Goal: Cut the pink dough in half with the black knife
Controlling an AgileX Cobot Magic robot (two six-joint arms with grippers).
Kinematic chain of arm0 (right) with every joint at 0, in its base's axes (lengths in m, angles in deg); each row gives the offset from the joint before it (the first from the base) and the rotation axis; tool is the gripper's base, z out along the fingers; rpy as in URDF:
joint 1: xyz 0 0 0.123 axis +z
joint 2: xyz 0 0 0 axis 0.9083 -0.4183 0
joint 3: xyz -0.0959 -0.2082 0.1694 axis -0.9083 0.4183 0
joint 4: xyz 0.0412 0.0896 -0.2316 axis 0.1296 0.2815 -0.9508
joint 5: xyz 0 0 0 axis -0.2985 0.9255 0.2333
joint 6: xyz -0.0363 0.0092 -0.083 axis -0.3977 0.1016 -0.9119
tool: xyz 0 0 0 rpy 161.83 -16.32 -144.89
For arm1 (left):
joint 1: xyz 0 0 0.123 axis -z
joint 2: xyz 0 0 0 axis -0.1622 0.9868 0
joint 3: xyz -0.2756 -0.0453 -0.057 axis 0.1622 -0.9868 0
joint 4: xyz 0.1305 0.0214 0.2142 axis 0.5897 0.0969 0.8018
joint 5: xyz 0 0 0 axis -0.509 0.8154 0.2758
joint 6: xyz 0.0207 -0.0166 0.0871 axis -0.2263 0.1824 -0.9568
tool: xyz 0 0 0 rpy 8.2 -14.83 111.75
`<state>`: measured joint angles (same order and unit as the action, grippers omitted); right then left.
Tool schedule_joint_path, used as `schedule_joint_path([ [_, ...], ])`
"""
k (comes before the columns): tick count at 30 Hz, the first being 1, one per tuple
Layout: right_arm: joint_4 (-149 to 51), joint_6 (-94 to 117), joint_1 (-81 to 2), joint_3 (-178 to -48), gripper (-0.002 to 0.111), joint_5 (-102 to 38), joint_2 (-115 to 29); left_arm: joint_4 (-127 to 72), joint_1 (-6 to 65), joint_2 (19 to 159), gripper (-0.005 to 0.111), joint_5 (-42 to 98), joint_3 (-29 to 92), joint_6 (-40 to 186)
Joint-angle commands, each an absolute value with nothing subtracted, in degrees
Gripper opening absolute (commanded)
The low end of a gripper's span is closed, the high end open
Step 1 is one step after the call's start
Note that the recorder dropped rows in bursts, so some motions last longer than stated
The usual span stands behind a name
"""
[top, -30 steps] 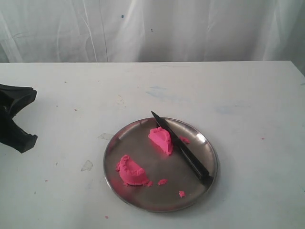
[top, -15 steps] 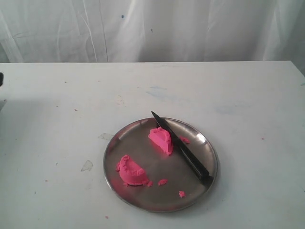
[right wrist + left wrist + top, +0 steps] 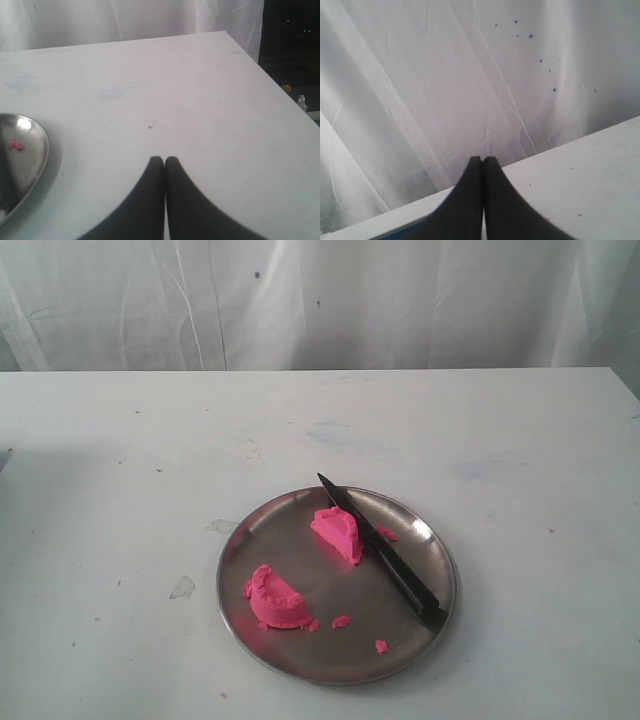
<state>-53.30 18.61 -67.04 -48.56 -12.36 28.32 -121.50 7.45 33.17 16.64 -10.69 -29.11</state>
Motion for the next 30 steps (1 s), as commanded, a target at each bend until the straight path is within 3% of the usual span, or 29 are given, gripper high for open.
schedule_joint_path([
  [1,-53.33,18.42,-67.02,-48.28,0.000,-12.36,28.67,-122.47,7.13,32.69,0.000,17.15,-10.95,-29.15],
  [4,-53.33,18.42,-67.02,-48.28,0.000,-12.36,28.67,-119.86,6.08,31.83,0.000,17.53,-11.08,-29.15],
  [10,-53.33,18.42,-67.02,-48.28,0.000,-12.36,28.67,-69.82,2.96,25.68,0.000,18.62,-11.17,-29.15],
  [22,-53.33,18.42,-67.02,-48.28,0.000,-12.25,28.67,-61.73,2.68,21.26,0.000,18.52,-11.29,-23.65],
  [23,-53.33,18.42,-67.02,-48.28,0.000,-12.25,28.67,-60.25,2.68,20.61,0.000,21.11,-11.29,-17.07],
  [24,-53.33,18.42,-67.02,-48.28,0.000,-12.25,28.67,-51.35,2.68,19.32,0.000,28.36,-11.29,12.04],
  [25,-53.33,18.42,-67.02,-48.28,0.000,-12.25,28.67,-45.60,2.68,19.32,0.000,31.32,-11.29,27.21],
  [26,-53.33,18.42,-67.02,-48.28,0.000,-12.25,28.67,-29.23,2.68,19.32,0.000,35.46,-12.31,65.85],
  [28,-53.33,18.42,-67.02,-48.28,0.000,-12.25,28.67,-16.60,2.68,19.32,0.000,39.37,-15.13,95.29],
  [30,-53.33,18.42,-67.02,-48.28,0.000,-12.25,28.67,-14.98,2.68,19.32,0.000,44.51,-18.82,97.25],
])
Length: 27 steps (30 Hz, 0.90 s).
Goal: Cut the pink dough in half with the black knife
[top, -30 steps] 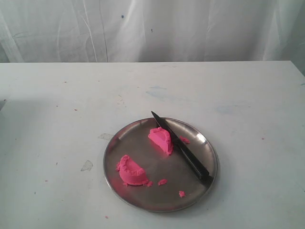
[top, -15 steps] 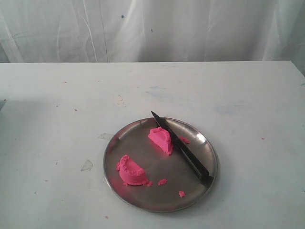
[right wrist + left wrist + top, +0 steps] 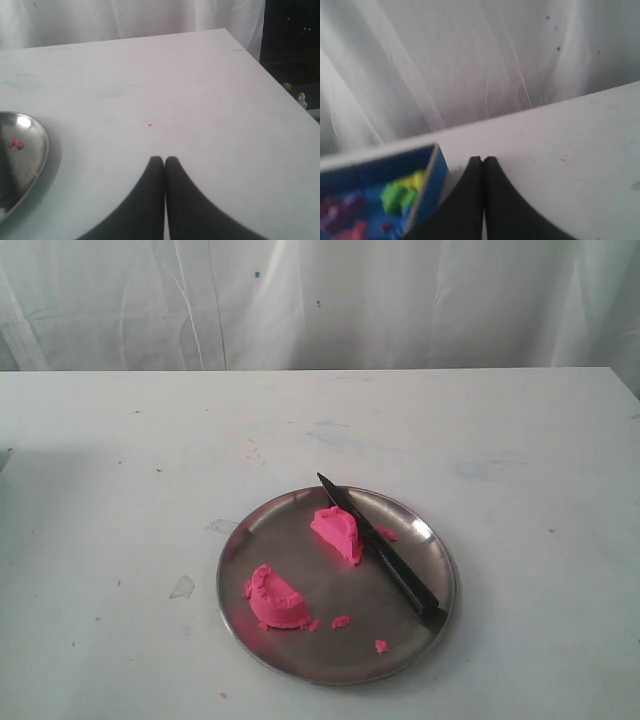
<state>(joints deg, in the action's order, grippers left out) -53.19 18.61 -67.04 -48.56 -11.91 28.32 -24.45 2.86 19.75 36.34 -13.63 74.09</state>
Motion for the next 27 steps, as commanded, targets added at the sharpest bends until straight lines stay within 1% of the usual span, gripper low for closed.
schedule_joint_path([
  [1,-53.33,18.42,-67.02,-48.28,0.000,-12.25,28.67,-15.09,2.68,19.32,0.000,47.29,-21.08,96.96],
  [2,-53.33,18.42,-67.02,-48.28,0.000,-12.25,28.67,-16.39,2.68,19.32,0.000,49.40,-24.17,96.96],
  [4,-53.33,18.42,-67.02,-48.28,0.000,-12.25,28.67,-20.32,2.68,19.32,0.000,48.45,-28.98,96.60],
  [6,-53.33,18.42,-67.02,-48.28,0.000,-12.25,28.67,-21.02,2.68,19.32,0.000,45.89,-28.98,88.77],
  [10,-53.33,18.42,-67.02,-48.28,0.000,-12.25,28.67,-29.82,2.68,19.32,0.000,39.96,-28.98,71.62],
  [13,-53.33,18.42,-67.02,-48.28,0.000,-12.25,28.67,-29.58,2.68,19.32,0.000,41.98,-28.98,70.76],
  [27,-53.33,18.42,-67.02,-48.28,0.000,-12.25,28.67,-29.58,2.68,19.32,0.000,41.44,-28.98,70.64],
])
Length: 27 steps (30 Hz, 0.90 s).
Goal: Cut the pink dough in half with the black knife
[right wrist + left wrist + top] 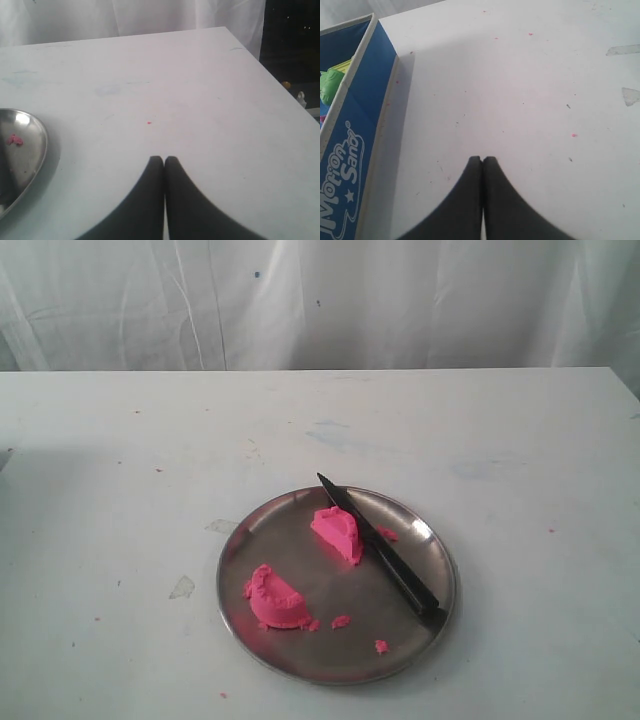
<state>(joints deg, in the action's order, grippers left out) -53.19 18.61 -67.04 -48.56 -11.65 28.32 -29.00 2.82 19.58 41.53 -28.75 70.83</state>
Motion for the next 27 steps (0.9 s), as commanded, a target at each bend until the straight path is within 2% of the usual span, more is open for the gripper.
schedule_joint_path([
  [1,-53.33,18.42,-67.02,-48.28,0.000,-12.25,28.67,-29.58,2.68,19.32,0.000,41.44,-28.98,70.64],
  [27,-53.33,18.42,-67.02,-48.28,0.000,-12.25,28.67,-34.80,2.68,19.32,0.000,40.91,-28.98,71.18],
])
